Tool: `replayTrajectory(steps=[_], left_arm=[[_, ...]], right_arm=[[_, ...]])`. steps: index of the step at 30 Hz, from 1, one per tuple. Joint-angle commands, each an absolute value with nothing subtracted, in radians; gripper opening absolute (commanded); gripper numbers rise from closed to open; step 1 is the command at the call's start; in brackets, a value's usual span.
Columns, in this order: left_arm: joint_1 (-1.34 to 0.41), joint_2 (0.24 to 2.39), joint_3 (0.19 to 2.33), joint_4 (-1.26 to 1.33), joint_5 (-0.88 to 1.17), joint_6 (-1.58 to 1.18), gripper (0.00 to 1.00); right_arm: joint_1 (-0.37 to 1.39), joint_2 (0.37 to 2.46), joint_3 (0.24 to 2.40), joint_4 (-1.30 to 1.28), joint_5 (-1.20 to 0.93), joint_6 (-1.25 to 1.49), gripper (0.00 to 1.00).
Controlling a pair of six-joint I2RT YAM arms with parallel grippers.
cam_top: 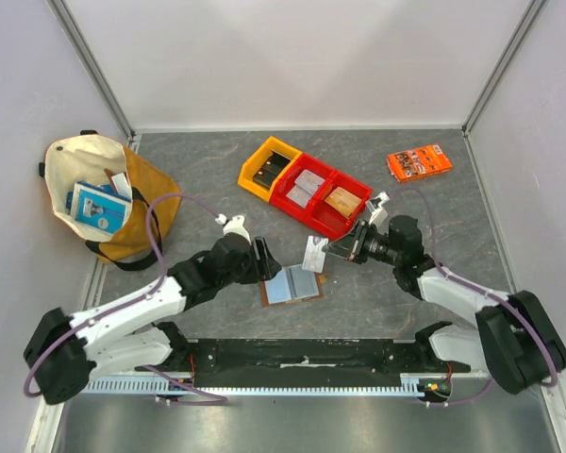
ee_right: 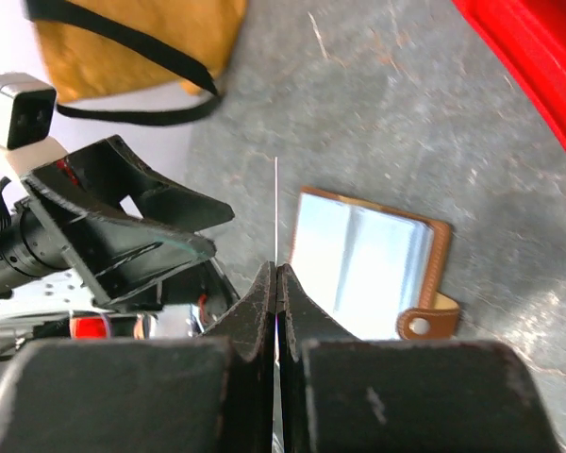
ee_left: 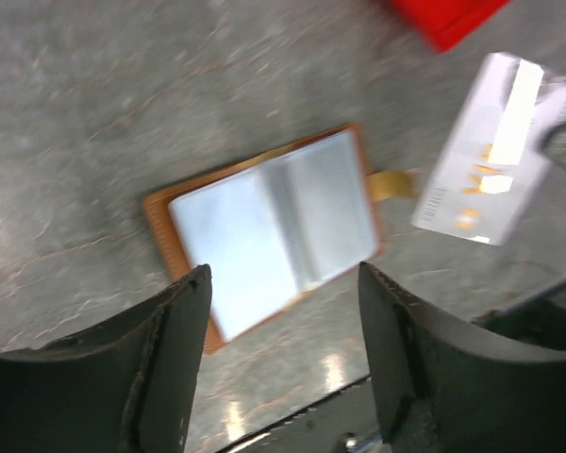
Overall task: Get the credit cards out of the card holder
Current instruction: Remove the credit card from the card holder, then place the credit card in the storage box.
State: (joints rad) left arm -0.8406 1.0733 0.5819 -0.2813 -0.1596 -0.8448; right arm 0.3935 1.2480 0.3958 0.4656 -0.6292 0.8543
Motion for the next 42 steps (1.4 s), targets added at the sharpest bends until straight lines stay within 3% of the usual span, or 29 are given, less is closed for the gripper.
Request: replayTrajectory(steps=[1,4,11,17,26,31,33,37,40,42], left_arm=[[-0.851,0.939,0.563,-0.108,-0.169,-0.853,0.76],[-0.854,0.87,0.505,0.062,-0.114,-0.885,0.84],[-0.861,0.854,0.388,0.478,-0.005,-0.976,0.86],[-0.88,0.948,0.409,0.643,0.072,-0.973,0.79],[-0.897,1.058,0.474,0.678,0.087,-0.951,0.72],[-0.897,1.071,0.492,0.698,0.086,-0.933,0.52],[-0.897,1.071,0.5,0.698,0.078,-0.927,0.32],[-0.899,1.066,0.497,0.713,0.072,-0.923,0.02],[-0.894,1.043,0.497,0.66,0.083,-0.89,0.02],[-0.876,1.006,0.502,0.588,0.109,-0.852,0.02]], right_arm=[[0.396,1.111,0.362,0.62,-0.534,0.983,0.0],[0.397,1.026,0.331,0.673,-0.479,1.044,0.0],[0.411,0.891,0.29,0.747,-0.394,1.12,0.0],[0.429,0.888,0.273,0.819,-0.41,1.161,0.0],[0.468,0.899,0.262,0.896,-0.416,1.19,0.0],[0.482,0.91,0.261,0.899,-0.423,1.177,0.0],[0.483,0.917,0.259,0.903,-0.434,1.172,0.0],[0.486,0.927,0.252,0.916,-0.446,1.167,0.01],[0.486,0.928,0.274,0.865,-0.483,1.1,0.16],[0.483,0.913,0.301,0.781,-0.495,1.037,0.38]])
